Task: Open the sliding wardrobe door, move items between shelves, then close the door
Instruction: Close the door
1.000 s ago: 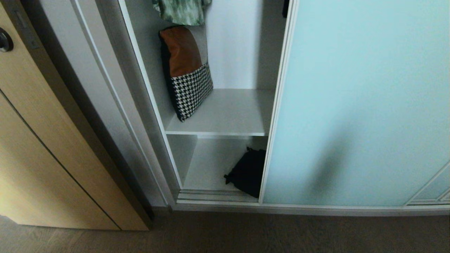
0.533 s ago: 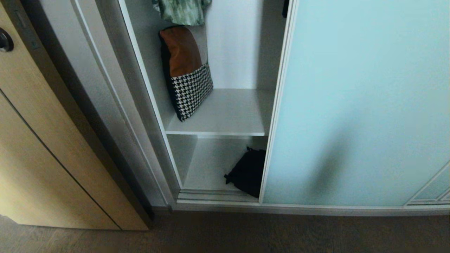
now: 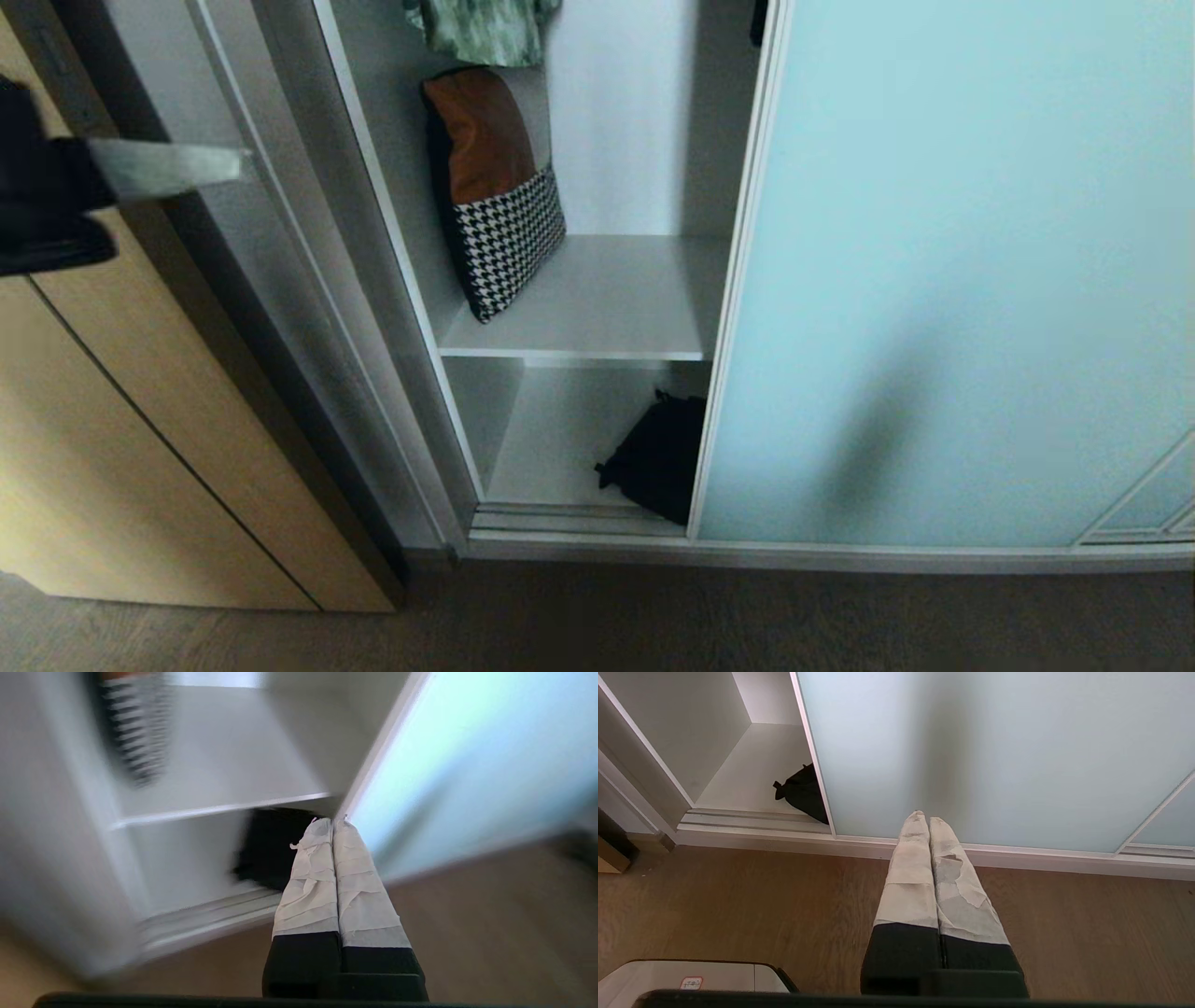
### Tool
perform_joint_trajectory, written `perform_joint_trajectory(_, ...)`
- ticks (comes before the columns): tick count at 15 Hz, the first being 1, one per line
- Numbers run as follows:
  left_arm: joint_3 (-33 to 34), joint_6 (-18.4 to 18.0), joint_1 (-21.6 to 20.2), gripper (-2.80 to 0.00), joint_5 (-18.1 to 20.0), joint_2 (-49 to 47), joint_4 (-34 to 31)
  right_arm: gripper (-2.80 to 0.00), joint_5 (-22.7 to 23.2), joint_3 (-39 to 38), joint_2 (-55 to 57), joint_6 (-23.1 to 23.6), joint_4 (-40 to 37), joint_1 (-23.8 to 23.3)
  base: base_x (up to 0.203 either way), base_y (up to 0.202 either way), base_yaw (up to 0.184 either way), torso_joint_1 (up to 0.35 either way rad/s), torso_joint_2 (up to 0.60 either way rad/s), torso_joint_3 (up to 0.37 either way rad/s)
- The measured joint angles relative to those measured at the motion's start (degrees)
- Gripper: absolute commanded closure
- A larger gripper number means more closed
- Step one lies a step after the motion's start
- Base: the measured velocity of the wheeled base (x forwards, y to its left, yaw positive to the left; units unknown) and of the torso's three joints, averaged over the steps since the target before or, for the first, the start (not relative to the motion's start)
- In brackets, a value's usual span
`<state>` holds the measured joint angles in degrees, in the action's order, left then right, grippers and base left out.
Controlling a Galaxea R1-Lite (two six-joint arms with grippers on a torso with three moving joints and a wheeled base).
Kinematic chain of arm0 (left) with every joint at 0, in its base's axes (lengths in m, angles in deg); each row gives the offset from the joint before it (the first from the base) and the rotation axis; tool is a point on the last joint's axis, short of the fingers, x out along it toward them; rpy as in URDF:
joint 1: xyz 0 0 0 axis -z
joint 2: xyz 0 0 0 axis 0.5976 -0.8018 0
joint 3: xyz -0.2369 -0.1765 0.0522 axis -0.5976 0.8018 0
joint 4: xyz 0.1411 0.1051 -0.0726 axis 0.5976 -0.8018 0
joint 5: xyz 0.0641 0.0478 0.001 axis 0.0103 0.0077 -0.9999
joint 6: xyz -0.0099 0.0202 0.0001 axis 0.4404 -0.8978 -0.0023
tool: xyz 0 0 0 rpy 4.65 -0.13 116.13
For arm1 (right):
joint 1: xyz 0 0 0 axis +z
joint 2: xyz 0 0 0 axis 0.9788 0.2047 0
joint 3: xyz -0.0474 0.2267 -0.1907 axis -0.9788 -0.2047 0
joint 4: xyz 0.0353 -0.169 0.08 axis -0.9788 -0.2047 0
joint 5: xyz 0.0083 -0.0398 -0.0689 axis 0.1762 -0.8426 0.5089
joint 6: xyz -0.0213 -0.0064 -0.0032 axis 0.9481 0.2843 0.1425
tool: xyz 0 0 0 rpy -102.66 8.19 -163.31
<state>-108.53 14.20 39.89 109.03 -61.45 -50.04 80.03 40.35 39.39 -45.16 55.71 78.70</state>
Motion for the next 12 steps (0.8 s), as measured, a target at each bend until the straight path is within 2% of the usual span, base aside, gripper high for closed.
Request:
perform_joint_trajectory(2, -8.02, 0.25, 4.31, 0.0, 2.5, -10.97, 1.7, 0.0, 0.03, 0.0, 0.0, 0.0, 0.01, 0.0, 0.0, 0.0, 0.0, 0.0, 0.0, 0.0)
perform_joint_trajectory(4, -14.25, 0.67, 9.96, 0.0, 3.26, -19.4, 3.27, 0.0, 0.04, 0.0, 0.0, 0.0, -0.01, 0.0, 0.0, 0.0, 0.0, 0.0, 0.0, 0.0)
perform_joint_trajectory(7, -23.69, 3.71, 18.67, 0.0, 3.54, -30.22, 5.21, 0.0, 0.01, 0.0, 0.0, -0.01, 0.0, 0.0, 0.0, 0.0, 0.0, 0.0, 0.0, 0.0)
perform_joint_trajectory(9, -29.2, 6.38, 22.27, 0.0, 2.99, -35.7, 5.71, 0.0, 0.0, 0.0, 0.0, 0.0, -0.01, 0.0, 0.0, 0.0, 0.0, 0.0, 0.0, 0.0)
perform_joint_trajectory(12, -33.84, 9.09, 25.3, 0.0, -0.51, -42.22, 7.64, 0.0, 0.03, 0.0, 0.0, 0.0, -0.01, 0.0, 0.0, 0.0, 0.0, 0.0, 0.0, 0.0)
